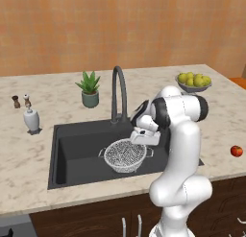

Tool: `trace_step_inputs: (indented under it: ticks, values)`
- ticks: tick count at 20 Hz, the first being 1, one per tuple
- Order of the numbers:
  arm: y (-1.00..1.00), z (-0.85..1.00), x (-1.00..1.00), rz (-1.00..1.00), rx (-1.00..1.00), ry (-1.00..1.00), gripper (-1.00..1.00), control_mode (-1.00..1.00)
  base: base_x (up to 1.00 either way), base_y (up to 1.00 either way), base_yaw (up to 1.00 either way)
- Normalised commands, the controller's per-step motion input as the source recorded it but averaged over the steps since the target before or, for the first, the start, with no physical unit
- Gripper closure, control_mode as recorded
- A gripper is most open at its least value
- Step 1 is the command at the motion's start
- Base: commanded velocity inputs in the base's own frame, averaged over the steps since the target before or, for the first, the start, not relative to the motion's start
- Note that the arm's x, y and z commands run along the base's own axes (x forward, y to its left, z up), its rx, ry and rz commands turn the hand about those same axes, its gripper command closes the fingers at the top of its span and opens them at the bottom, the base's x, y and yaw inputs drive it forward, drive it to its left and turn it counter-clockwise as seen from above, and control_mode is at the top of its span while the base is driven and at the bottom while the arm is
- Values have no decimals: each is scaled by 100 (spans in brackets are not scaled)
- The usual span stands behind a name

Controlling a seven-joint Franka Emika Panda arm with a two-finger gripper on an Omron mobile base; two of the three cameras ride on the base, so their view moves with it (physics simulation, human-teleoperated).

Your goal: Put the colander in the sink, put the apple in the colander, and turn on the sink faucet and pour water over the colander.

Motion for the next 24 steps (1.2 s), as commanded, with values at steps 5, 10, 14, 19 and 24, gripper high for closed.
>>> trace_step_inputs:
  ticks: [5, 10, 14, 19, 24]
  values:
    - [15, -22, 2, 7, 1, -7, 100, -100, 0, 0, 0]
    - [16, -20, -22, 1, 9, -4, 100, -100, 0, 0, 0]
    - [20, -16, -43, 0, 20, 0, 100, -100, 0, 0, 0]
    - [11, -19, -29, 0, 14, -1, 100, -100, 0, 0, 0]
    - [-2, -27, -10, 8, 0, -10, 100, -100, 0, 0, 0]
